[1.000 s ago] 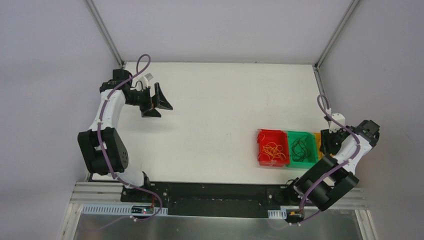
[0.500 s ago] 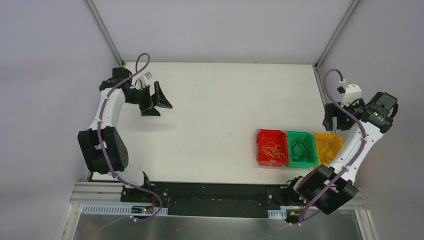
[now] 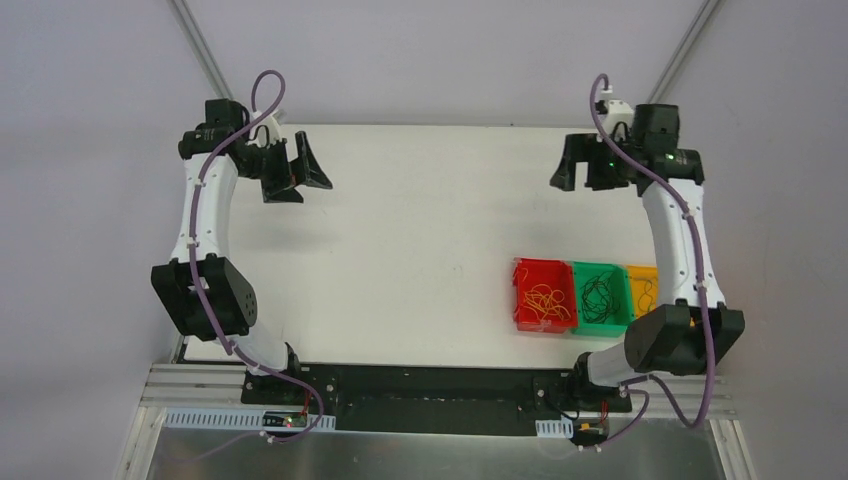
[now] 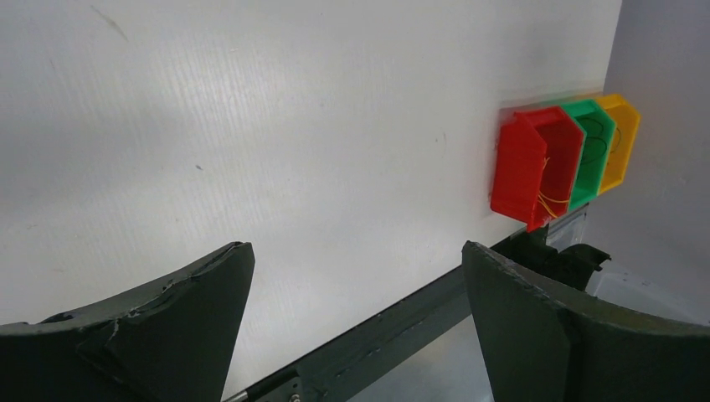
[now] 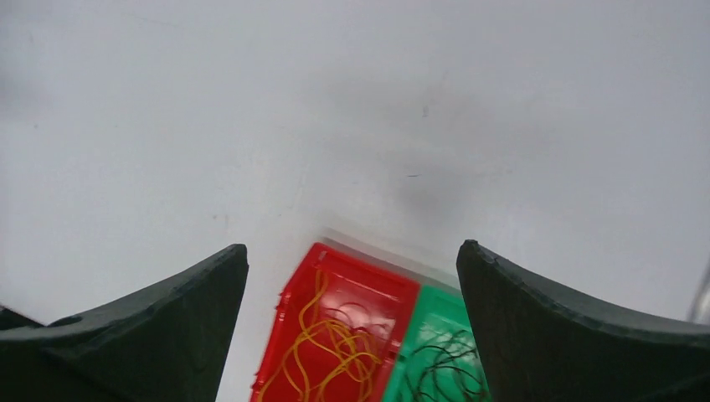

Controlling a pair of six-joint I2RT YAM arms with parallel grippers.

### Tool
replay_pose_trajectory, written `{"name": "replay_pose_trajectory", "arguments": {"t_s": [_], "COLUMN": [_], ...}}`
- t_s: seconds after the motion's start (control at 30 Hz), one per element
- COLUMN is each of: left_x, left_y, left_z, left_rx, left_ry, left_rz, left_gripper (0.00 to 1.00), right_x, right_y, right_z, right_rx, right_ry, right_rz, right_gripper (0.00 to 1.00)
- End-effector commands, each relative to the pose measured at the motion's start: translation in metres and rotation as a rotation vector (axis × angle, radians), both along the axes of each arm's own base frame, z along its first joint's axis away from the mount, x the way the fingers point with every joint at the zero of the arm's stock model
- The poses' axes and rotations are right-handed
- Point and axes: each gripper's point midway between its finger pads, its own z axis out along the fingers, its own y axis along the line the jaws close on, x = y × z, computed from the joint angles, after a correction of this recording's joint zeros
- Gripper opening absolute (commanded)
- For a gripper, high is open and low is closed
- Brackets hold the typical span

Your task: Untangle the cables

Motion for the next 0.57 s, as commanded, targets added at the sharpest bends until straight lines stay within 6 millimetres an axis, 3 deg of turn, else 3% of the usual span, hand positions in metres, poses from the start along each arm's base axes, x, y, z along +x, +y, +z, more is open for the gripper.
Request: {"name": "replay_pose_trajectory", "arguments": {"t_s": [0.0, 0.07, 0.27, 0.37, 0.53], "left_x": [-0.025, -0.033, -0.052, -0.058, -0.058], "left_y": [0.010, 0.011, 0.028, 0.031, 0.032], "left_z": [-0.005, -0.010, -0.044, -0.055, -0.055], "left_rx": [0.076, 0.093, 0.222, 0.241, 0.252], "left_ry": [0.058, 0.052, 0.048, 0.062, 0.058], "left_rz": [-0.005, -0.001, 0.015, 0.036, 0.043], "left_gripper": [1.00, 1.00, 1.00, 1.00, 1.00], "right_x": [0.018, 0.015, -0.014, -0.025, -0.036], "right_y": [0.053, 0.068, 0.092, 0.088, 0.081], "right_z": [-0.019, -0.034, -0.079, -0.083, -0.076], "right_rx": [0.153, 0.158, 0.169, 0.151, 0.119], "right_ry": [0.102, 0.128, 0.205, 0.192, 0.159], "right_rz": [-0.091, -0.081, -0.077, -0.075, -0.067], "right_gripper": [0.99, 0.99, 0.99, 0.99, 0.99]}}
